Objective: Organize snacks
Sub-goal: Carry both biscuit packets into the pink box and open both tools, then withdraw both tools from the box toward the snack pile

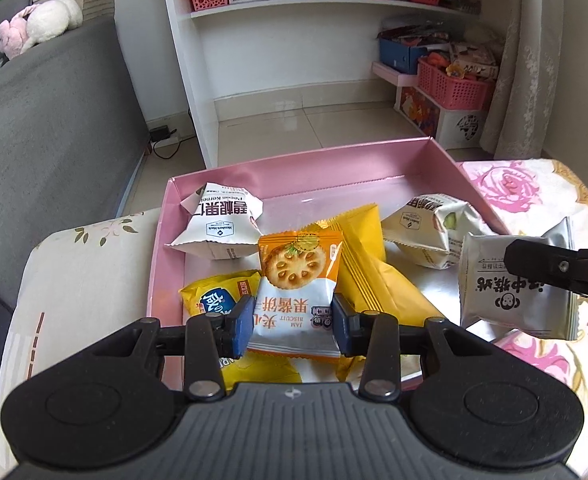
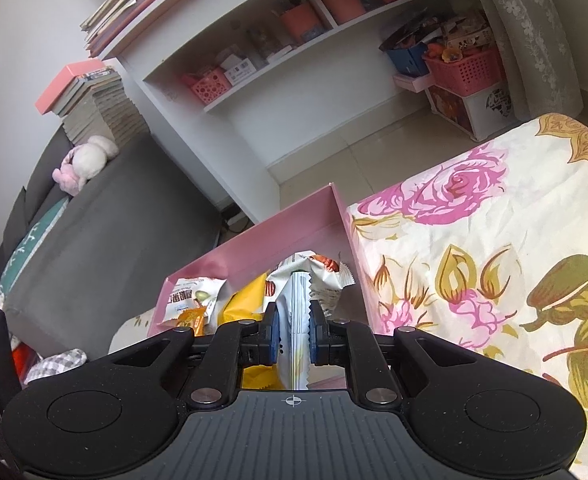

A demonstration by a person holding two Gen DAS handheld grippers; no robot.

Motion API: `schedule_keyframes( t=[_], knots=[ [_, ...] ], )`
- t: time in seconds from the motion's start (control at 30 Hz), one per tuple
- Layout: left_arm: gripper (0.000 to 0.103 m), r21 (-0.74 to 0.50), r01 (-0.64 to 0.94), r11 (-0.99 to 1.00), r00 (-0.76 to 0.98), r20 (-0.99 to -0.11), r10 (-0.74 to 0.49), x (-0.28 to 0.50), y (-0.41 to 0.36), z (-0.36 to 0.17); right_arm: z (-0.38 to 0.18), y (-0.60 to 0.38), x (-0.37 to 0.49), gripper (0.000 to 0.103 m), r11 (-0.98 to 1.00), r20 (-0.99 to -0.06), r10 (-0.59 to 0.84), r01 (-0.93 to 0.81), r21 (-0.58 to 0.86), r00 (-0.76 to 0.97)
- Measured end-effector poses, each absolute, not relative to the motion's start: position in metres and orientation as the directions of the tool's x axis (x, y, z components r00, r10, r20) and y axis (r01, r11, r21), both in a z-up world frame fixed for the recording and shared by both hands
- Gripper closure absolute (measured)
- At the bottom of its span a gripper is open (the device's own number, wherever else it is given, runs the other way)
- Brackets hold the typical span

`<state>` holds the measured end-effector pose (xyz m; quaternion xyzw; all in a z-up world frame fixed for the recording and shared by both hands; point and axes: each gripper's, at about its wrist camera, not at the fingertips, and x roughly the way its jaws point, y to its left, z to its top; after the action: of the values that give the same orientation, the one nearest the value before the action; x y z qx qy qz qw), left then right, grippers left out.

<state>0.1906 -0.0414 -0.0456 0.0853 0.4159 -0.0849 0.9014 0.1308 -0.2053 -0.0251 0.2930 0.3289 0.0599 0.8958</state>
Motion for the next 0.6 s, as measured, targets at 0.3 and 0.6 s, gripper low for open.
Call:
schedule_keyframes(
  t=[0.3,0.6],
  knots=[
    [0.065,0.105,0.207,0.973,0.637,-0.769,-0.052,0.194,-0.044,-0.049,-0.029,-0.202,0.133,0.089,0.841,-0.566,0.277,0.089,0.534,0.777],
    [0.037,0.088,0.241,0.966,0.654,-0.750,-0.095,0.184,-0.041,-0.044,-0.011,-0.204,0.127,0.043,0.870,-0.538,0.250,0.057,0.489,0.805]
  ],
)
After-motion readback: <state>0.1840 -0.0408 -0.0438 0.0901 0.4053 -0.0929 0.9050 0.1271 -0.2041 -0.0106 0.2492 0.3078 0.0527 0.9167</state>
